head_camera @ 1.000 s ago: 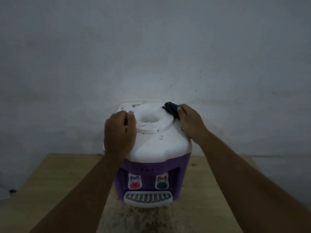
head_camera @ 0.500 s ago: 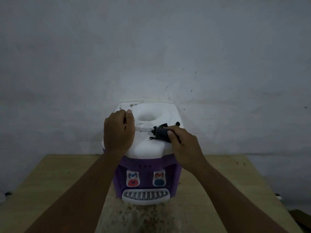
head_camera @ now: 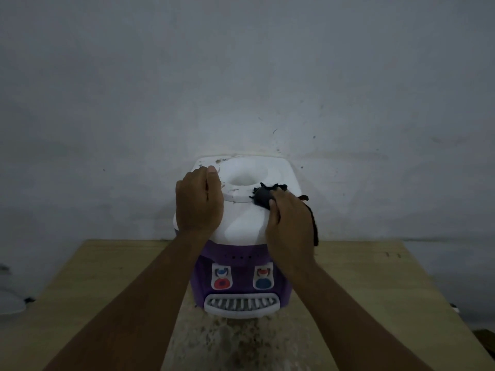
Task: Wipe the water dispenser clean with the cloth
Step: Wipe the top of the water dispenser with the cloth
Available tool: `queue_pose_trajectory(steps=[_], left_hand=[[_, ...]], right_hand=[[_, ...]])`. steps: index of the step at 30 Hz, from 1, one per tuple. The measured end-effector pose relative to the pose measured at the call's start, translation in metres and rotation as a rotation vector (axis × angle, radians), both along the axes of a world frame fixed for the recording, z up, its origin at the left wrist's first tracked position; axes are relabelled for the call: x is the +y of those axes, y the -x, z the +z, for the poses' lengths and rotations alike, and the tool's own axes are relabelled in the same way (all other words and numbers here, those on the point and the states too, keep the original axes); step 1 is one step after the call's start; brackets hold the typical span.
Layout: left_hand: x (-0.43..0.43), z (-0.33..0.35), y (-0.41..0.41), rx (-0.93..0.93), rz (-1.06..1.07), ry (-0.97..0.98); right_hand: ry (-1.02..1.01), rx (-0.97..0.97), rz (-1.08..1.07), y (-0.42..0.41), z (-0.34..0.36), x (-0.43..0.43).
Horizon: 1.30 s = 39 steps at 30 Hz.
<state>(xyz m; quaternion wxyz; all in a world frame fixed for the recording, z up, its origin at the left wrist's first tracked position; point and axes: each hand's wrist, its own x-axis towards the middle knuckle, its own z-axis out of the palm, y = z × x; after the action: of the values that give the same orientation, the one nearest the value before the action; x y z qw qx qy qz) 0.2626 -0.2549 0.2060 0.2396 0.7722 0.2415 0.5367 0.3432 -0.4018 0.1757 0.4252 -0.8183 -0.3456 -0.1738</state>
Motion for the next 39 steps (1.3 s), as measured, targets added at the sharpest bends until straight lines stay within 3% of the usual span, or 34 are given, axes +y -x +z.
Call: queue_pose_trajectory(steps=[5, 8, 12, 14, 16, 20, 25, 30, 33, 36, 39], left_hand=[[0.003, -0.001, 0.001, -0.08, -0.049, -0.001], [0.003, -0.001, 0.002, -0.118, -0.057, 0.016], [0.003, 0.0, 0.004, -0.109, -0.07, 0.02], [0.004, -0.001, 0.005, -0.119, -0.075, 0.024], [0.005, 0.0, 0.005, -0.135, -0.084, 0.036], [0.004, 0.0, 0.006, -0.155, -0.109, 0.03], [0.01, -0.001, 0.008, -0.195, -0.13, 0.033], [0.011, -0.003, 0.009, -0.219, -0.17, 0.012], [0.011, -0.002, 0.009, -0.225, -0.175, 0.005], [0.01, -0.003, 0.008, -0.226, -0.181, -0.011], [0.007, -0.002, 0.009, -0.239, -0.177, 0.009]], right_hand=[[-0.077, 0.022, 0.132, 0.023, 0.005, -0.004], [-0.112, 0.34, 0.241, 0.017, 0.027, -0.022], [-0.462, 0.664, 0.061, 0.006, 0.046, -0.009], [-0.335, 0.523, -0.05, 0.01, 0.044, 0.008], [-0.1, 0.223, -0.127, 0.018, 0.03, 0.024], [0.004, -0.049, -0.036, 0.026, 0.008, 0.033], [0.054, -0.054, 0.188, 0.031, 0.013, 0.011], [0.031, 0.227, 0.34, 0.023, 0.027, -0.018], [-0.09, 0.269, 0.264, 0.019, 0.024, -0.018], [-0.143, 0.071, 0.055, 0.041, 0.002, 0.006], [-0.038, -0.089, -0.099, 0.065, -0.018, 0.03]])
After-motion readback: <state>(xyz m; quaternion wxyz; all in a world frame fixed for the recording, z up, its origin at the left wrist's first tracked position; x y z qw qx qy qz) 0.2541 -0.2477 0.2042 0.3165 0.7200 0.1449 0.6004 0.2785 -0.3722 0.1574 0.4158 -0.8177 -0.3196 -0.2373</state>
